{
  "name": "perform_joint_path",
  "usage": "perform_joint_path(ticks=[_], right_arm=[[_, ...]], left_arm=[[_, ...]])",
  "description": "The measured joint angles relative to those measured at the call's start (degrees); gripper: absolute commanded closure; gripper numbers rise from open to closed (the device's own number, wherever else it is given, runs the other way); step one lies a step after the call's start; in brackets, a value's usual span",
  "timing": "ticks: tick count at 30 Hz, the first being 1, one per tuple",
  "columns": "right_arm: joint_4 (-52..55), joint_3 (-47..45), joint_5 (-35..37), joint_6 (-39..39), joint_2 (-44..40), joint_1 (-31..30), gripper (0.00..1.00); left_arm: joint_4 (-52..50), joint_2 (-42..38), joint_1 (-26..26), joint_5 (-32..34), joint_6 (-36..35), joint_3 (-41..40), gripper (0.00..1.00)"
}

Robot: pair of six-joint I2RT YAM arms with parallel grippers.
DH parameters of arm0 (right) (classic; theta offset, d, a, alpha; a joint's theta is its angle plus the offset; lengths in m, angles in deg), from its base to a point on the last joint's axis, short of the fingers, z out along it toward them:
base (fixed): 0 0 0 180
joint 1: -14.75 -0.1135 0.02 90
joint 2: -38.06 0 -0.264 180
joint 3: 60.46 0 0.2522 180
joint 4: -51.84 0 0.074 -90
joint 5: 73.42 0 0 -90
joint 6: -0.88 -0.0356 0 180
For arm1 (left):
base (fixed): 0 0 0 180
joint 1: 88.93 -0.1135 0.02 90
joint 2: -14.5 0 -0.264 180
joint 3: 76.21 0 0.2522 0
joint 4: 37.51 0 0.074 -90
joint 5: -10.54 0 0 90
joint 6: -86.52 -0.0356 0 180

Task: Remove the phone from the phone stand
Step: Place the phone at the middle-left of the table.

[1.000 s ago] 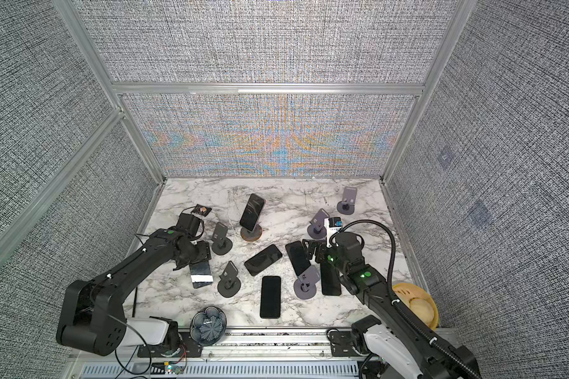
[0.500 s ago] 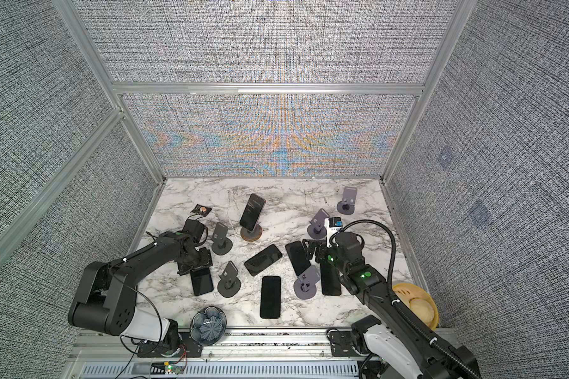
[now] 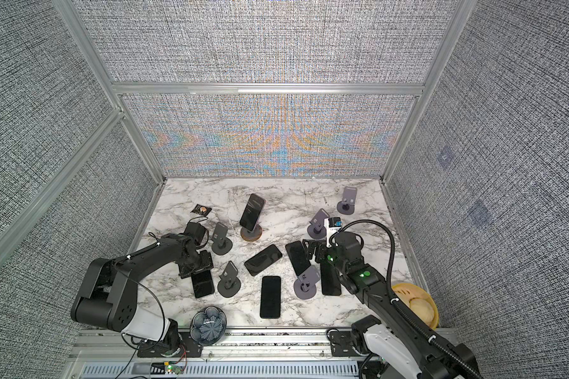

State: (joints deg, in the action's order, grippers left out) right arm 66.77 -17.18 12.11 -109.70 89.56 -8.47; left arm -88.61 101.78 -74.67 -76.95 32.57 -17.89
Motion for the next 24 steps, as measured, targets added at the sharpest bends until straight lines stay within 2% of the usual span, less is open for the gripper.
perform_joint_path(ticks=[13, 24], right_arm=[[0.0, 0.0, 0.2, 0.0, -0.3, 0.0, 0.01], [0.0, -0.2, 0.2, 0.0, -0.3, 0.0, 0.01]], left_arm=[[0.9, -0.3, 0.0, 0.5, 0.6, -0.7, 0.22], [-0.7, -1.6, -0.1, 1.9, 1.4, -0.9, 0.19]])
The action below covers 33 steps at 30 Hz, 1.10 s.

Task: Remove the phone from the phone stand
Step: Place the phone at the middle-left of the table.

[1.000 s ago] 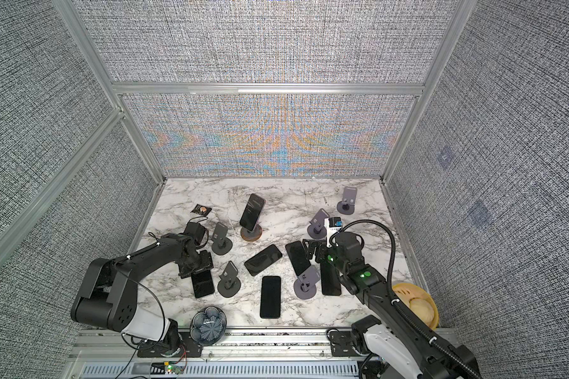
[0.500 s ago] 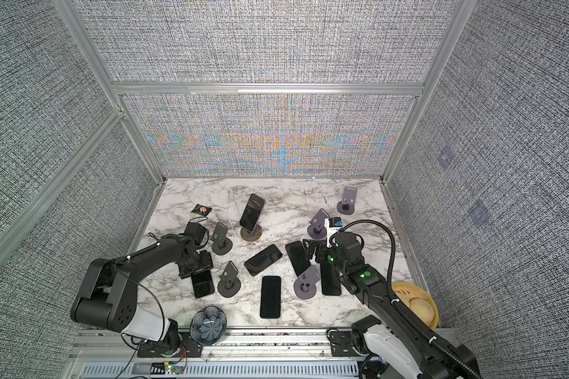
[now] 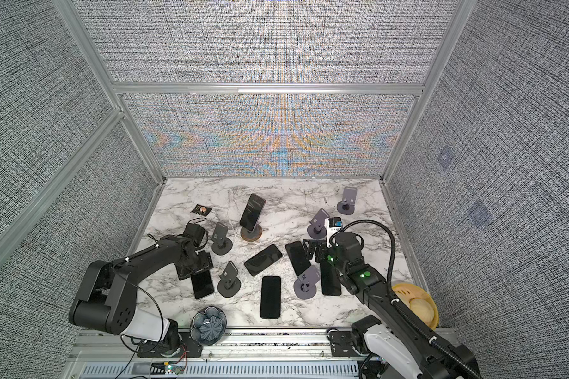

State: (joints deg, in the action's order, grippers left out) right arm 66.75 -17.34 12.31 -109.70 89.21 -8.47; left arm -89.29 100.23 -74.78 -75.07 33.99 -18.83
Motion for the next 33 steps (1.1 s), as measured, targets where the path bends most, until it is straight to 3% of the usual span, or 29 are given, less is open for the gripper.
perform_joint_path(ticks=[8, 20, 25, 27, 33], right_arm=[[0.0, -0.2, 0.0, 0.0, -0.1, 0.0, 0.01], [0.0, -0.2, 0.7, 0.0, 1.3, 0.0, 0.01], [0.0, -0.2, 0.8, 0.0, 1.7, 0.0, 0.01], [0.0, -0.2, 0.8, 0.0, 1.9, 0.0, 0.01], [-0.1, -0.6, 0.8, 0.0, 2.1, 0.0, 0.01]], left_arm=[[-3.7, -4.7, 0.0, 1.7, -0.5, 2.7, 0.19], [-11.0, -18.3, 0.0, 4.4, -4.0, 13.6, 0.19], [-3.3, -25.9, 0.0, -5.0, -12.6, 13.5, 0.14], [1.9, -28.3, 0.1, -9.5, -15.6, 12.4, 0.01], [14.4, -26.6, 0.1, -18.9, -20.9, 13.9, 0.01]])
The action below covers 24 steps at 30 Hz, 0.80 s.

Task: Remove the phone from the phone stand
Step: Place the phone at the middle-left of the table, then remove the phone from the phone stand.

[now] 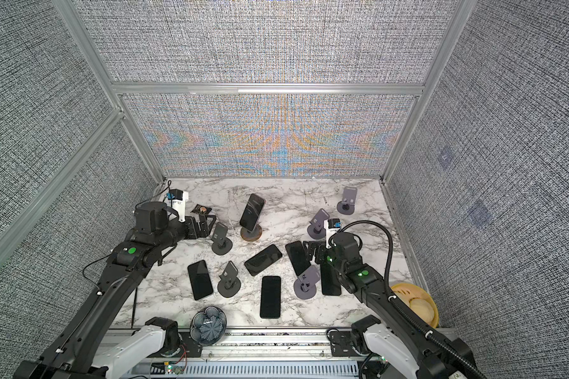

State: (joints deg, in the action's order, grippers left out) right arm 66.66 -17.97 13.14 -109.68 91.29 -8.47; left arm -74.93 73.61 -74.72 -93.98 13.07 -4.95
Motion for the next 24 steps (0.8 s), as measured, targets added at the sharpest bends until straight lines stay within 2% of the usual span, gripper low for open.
perform_joint_path(ticks=[9, 14, 24], right_arm=[[-0.4, -0.2, 0.2, 0.0, -0.5, 0.0, 0.01], [-0.4, -0.5, 0.4, 0.2, -0.6, 0.0, 0.01], [-0.4, -0.5, 0.6, 0.2, -0.5, 0.0, 0.01]], left_arm=[[4.0, 17.4, 1.7, -7.8, -5.2, 11.5, 0.01], [4.6, 26.1, 3.6, -7.9, -9.0, 17.6, 0.01], [9.2, 38.4, 4.9, -7.3, -16.7, 22.6, 0.01]])
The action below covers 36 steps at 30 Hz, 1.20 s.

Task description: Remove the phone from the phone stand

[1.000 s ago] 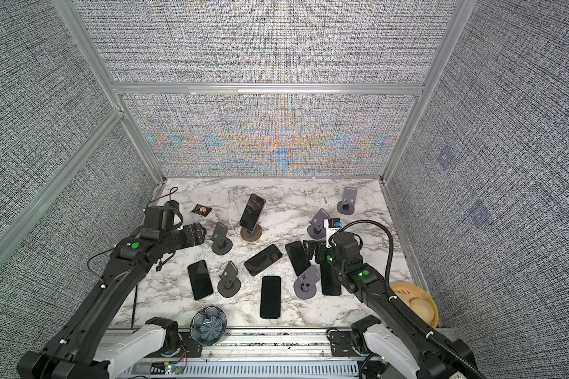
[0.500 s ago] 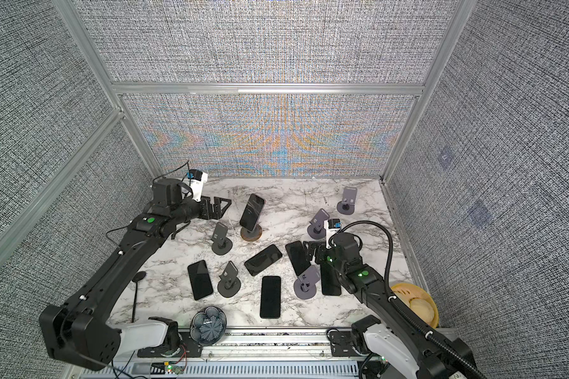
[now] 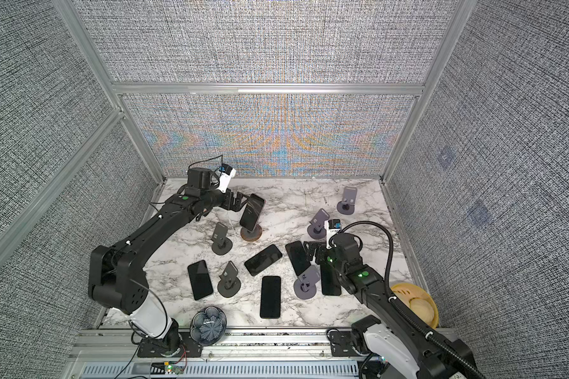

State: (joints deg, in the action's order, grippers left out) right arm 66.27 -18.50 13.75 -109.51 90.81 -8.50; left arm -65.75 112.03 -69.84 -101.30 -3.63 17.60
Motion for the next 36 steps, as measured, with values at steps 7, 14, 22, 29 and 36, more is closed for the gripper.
perform_joint_path(ticks=[7, 14, 22, 29, 36], right_arm=[[0.0, 0.0, 0.9, 0.1, 0.0, 0.0, 0.01], [0.0, 0.0, 1.1, 0.2, -0.3, 0.0, 0.01], [0.0, 0.0, 1.1, 0.2, -0.6, 0.0, 0.01], [0.0, 0.0, 1.1, 0.2, -1.0, 0.0, 0.01], [0.0, 0.0, 1.1, 0.2, -1.2, 0.0, 0.01]], left_arm=[[1.5, 5.2, 1.0, -0.1, -1.9, 2.6, 0.01], [2.3, 8.0, 3.1, -0.6, -2.4, 4.1, 0.01], [2.3, 9.7, 4.9, 2.1, -3.0, 4.0, 0.01], [2.3, 10.4, 6.3, 3.7, -4.0, 3.3, 0.01], [1.6, 12.2, 6.9, 5.4, -4.3, 3.7, 0.06]])
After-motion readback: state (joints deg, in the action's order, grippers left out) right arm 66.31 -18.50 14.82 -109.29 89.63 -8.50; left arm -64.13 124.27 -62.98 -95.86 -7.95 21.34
